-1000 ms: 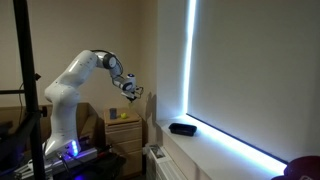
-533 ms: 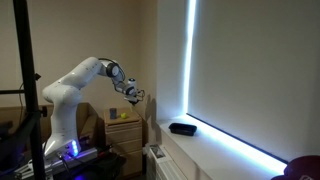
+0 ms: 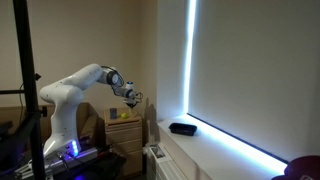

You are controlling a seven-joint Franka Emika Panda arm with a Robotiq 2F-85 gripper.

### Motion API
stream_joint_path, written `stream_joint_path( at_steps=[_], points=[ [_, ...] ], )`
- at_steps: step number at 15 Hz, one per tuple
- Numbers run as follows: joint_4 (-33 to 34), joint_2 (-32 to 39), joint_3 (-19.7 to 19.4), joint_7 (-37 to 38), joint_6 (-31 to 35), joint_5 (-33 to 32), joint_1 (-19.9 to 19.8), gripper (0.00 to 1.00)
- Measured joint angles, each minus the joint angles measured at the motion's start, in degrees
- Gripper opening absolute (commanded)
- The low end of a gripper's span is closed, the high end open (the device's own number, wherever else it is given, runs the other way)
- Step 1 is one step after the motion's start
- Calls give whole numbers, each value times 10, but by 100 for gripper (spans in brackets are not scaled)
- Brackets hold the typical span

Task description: Put the object in the black tray on the night stand

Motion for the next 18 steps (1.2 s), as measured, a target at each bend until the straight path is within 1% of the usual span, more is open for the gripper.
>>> stream_joint_path(
  at_steps=[1,6,9,16,17,18],
  points=[
    [0,-1,1,0,0,0,1,2],
    [2,5,-1,0,0,-5,3,2],
    [22,26,-6,0,0,-22,6,2],
    [67,70,-22,0,0,-48,38,2],
    [72,75,-25,0,0,-50,41,33],
    [75,78,-29,0,0,-52,44,34]
  ],
)
